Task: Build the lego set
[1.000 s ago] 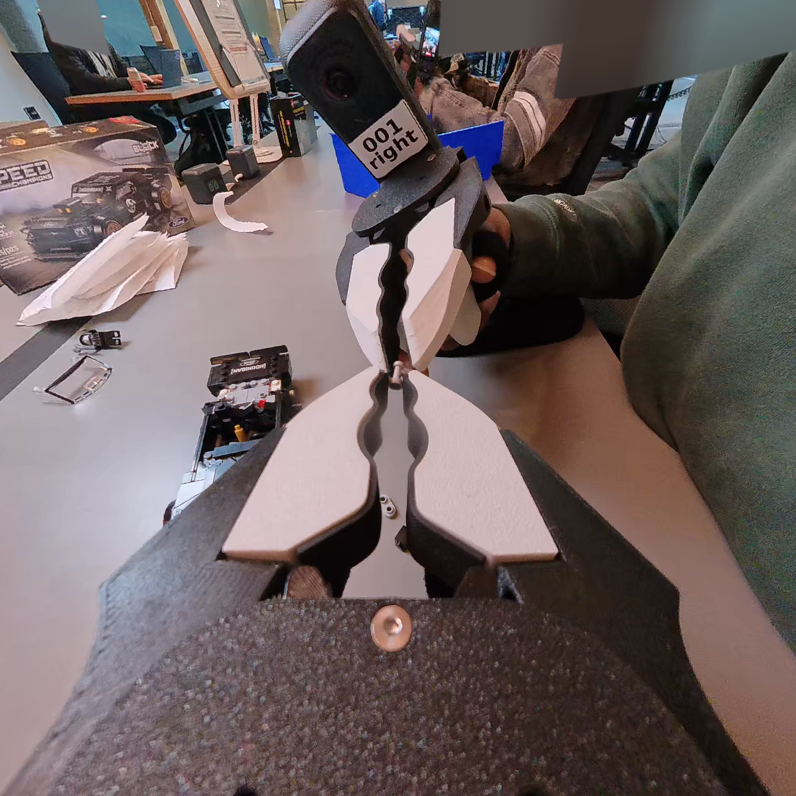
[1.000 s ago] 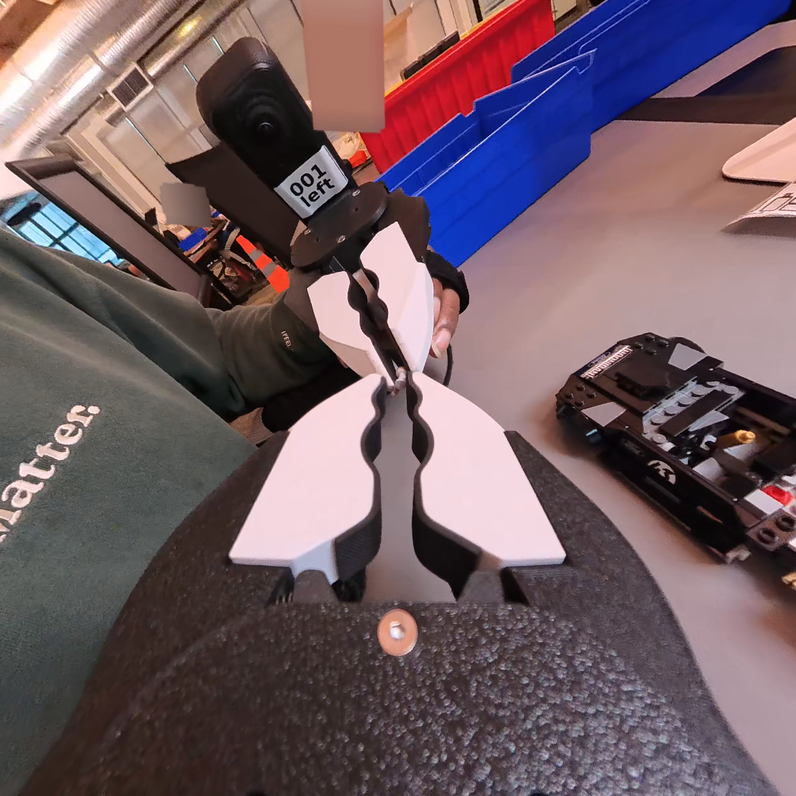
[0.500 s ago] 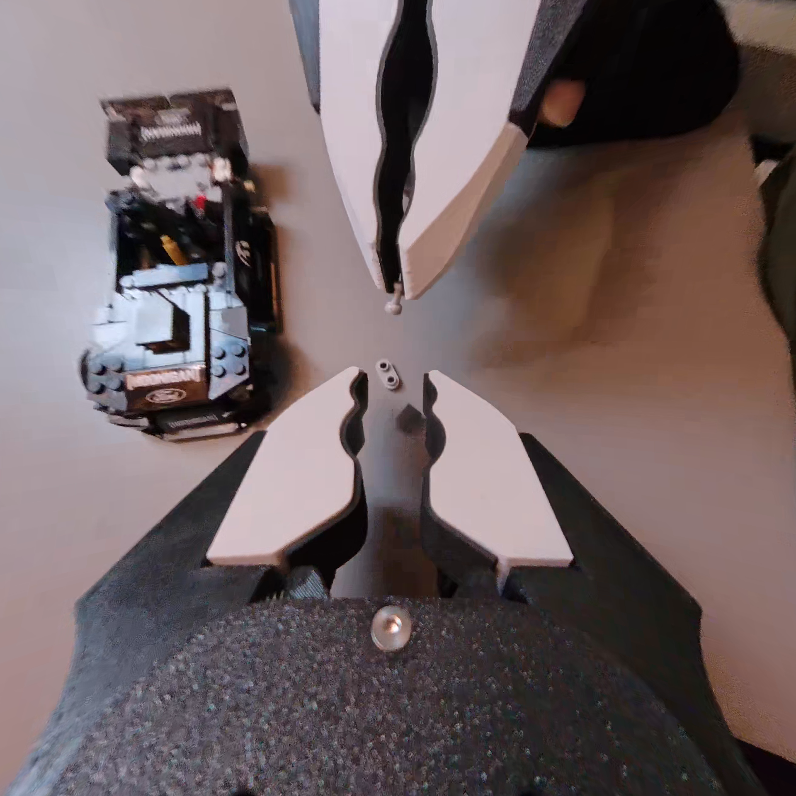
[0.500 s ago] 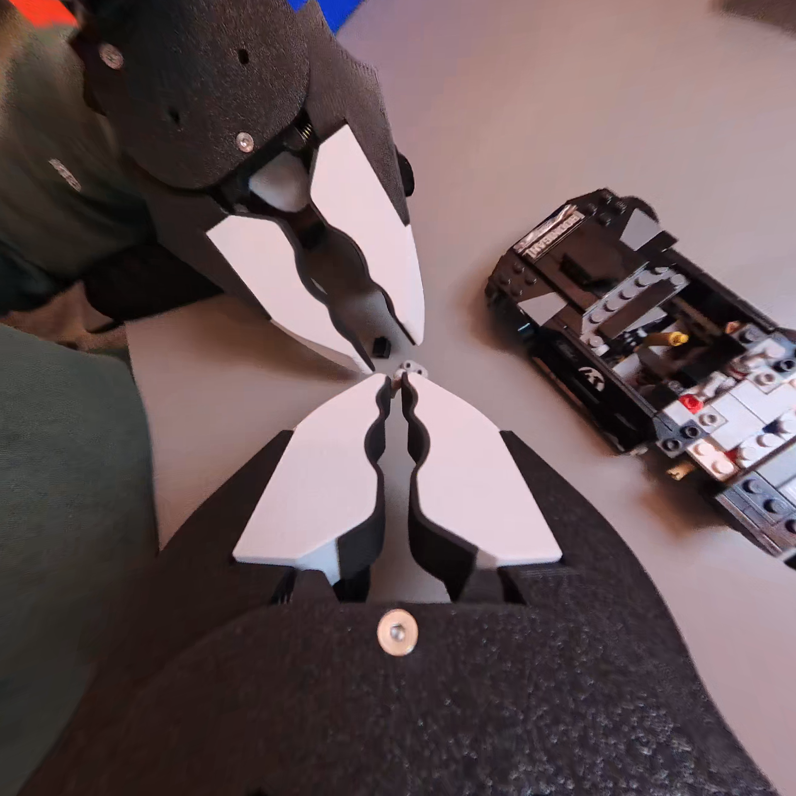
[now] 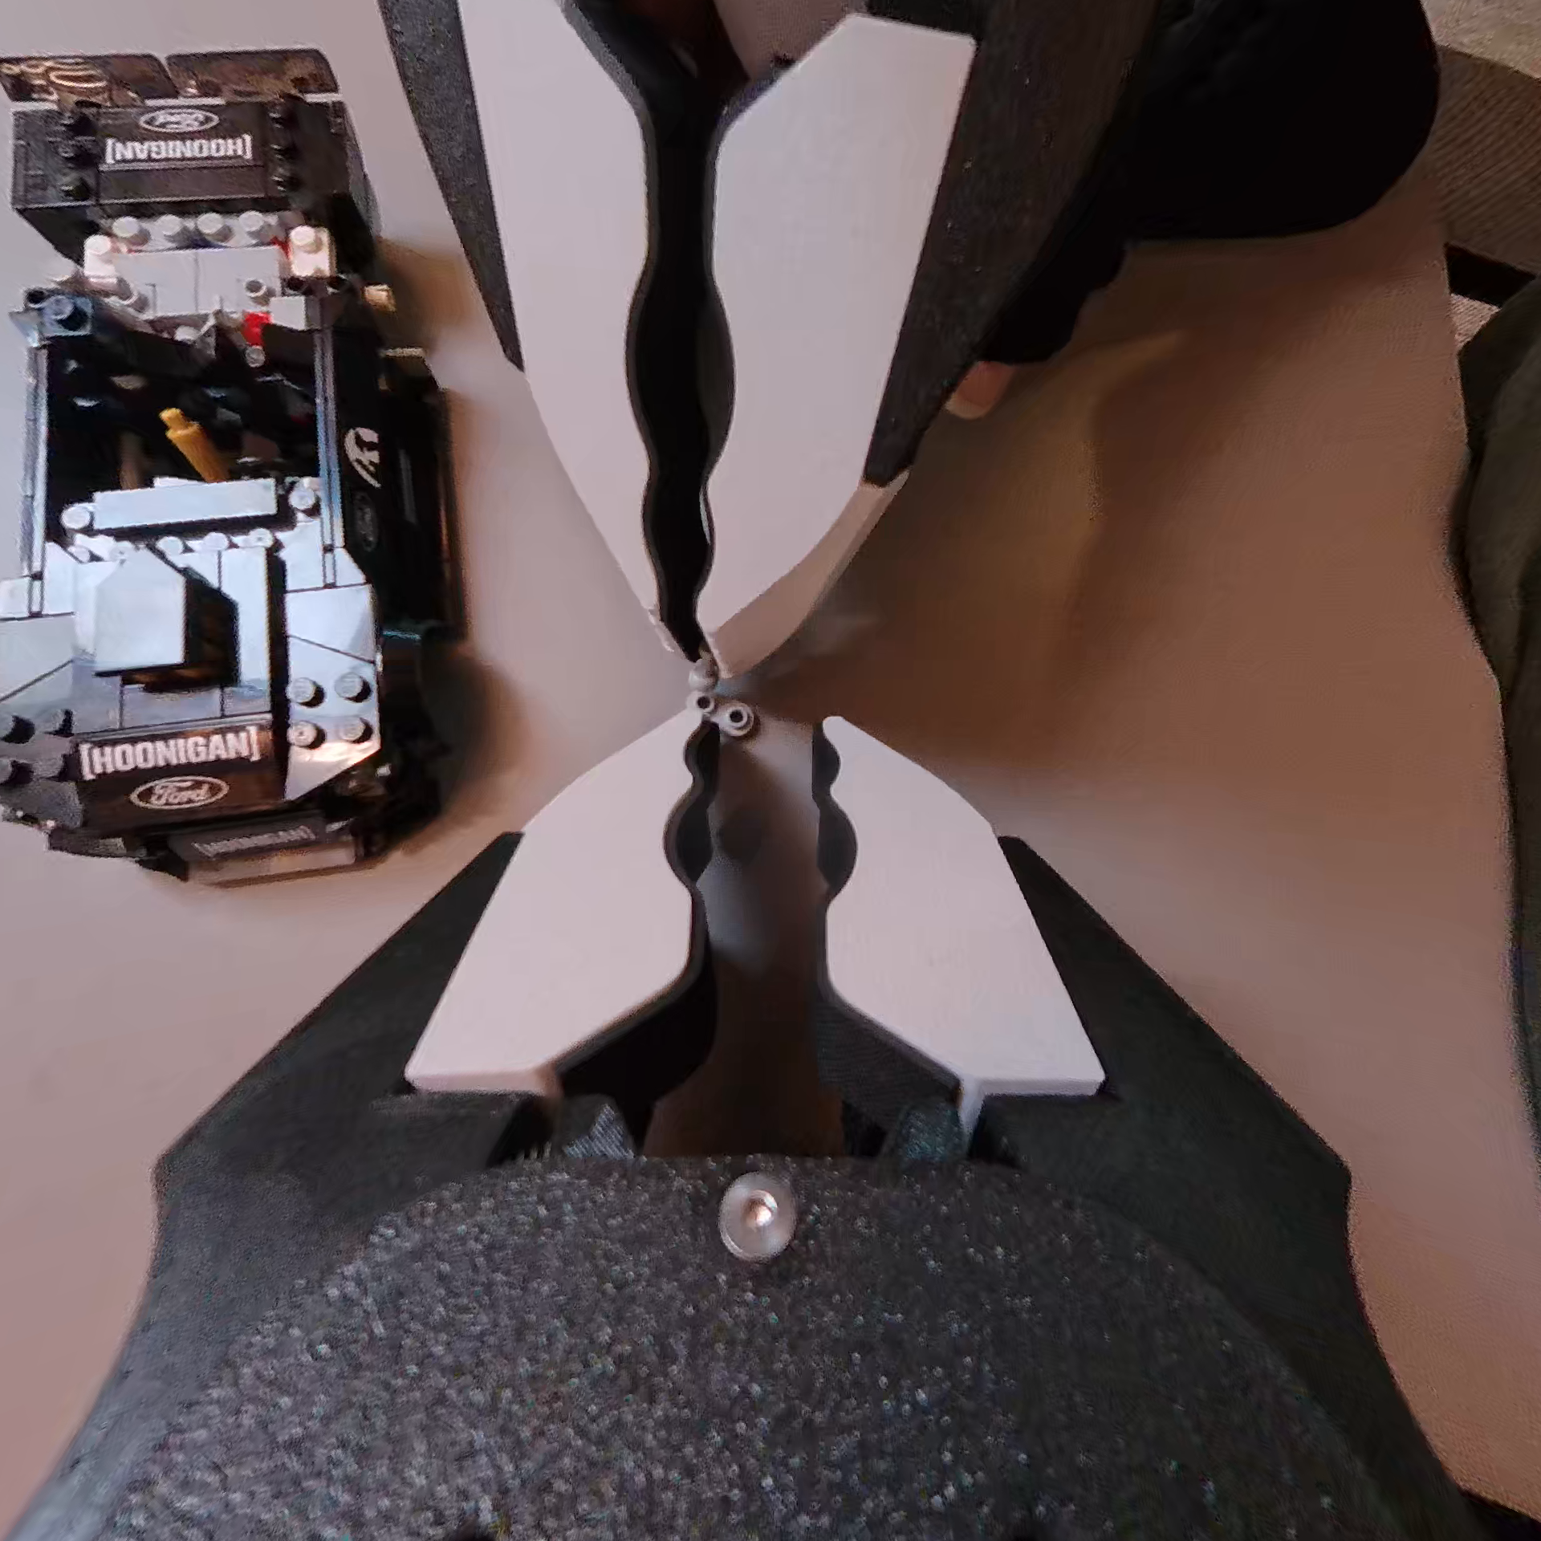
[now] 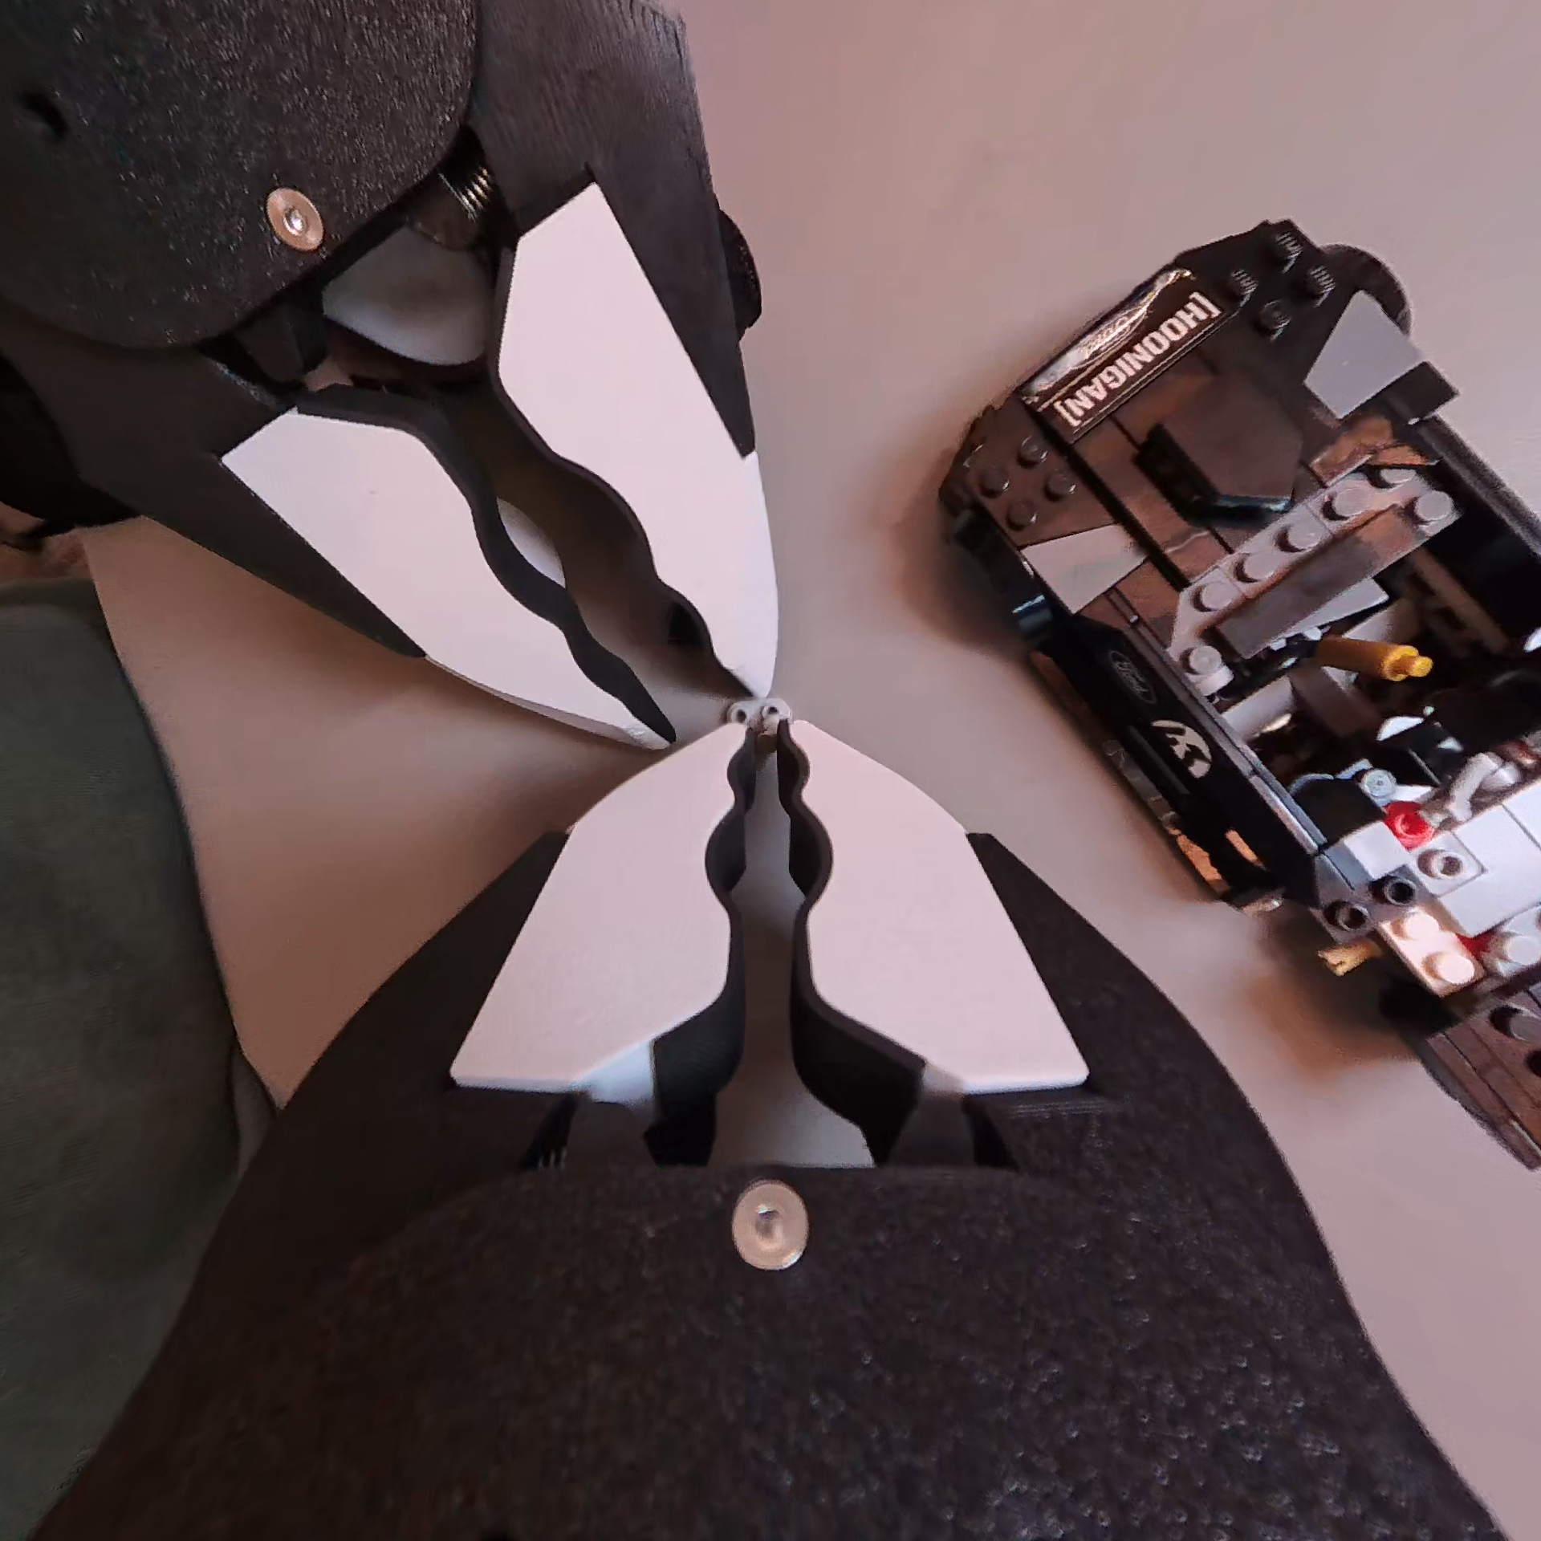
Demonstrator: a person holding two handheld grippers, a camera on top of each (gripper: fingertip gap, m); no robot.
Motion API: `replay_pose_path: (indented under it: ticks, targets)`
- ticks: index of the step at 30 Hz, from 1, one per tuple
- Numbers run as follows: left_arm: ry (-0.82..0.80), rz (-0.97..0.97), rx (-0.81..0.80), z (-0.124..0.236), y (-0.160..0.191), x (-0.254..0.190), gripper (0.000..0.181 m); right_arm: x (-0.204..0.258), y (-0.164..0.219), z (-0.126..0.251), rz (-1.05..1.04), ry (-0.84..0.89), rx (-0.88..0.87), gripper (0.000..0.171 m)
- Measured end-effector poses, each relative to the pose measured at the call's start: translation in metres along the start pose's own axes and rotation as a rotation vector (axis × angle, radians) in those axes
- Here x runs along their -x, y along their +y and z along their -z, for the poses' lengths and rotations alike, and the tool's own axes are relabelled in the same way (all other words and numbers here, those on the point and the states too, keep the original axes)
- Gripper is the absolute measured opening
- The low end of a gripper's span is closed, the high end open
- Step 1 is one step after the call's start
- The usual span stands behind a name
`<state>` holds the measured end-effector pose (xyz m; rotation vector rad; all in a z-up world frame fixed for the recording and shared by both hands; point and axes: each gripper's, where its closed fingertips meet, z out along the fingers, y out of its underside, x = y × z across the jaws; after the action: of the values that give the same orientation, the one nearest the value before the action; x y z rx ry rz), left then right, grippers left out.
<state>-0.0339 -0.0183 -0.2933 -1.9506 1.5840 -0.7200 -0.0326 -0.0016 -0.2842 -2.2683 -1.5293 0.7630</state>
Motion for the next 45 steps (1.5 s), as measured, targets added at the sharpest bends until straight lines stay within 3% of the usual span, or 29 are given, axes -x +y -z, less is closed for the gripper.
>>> replay_pose_path:
  ticks: [33, 45]
  targets:
    - [0.013, -0.036, -0.083, 0.033, 0.008, -0.003, 0.017, 0.001, -0.004, -0.009, 0.167, 0.012, 0.367, 0.005]
    - [0.073, -0.235, -0.256, 0.059, 0.004, -0.032, 0.007, -0.002, -0.012, -0.014, 0.302, 0.039, 0.611, 0.005]
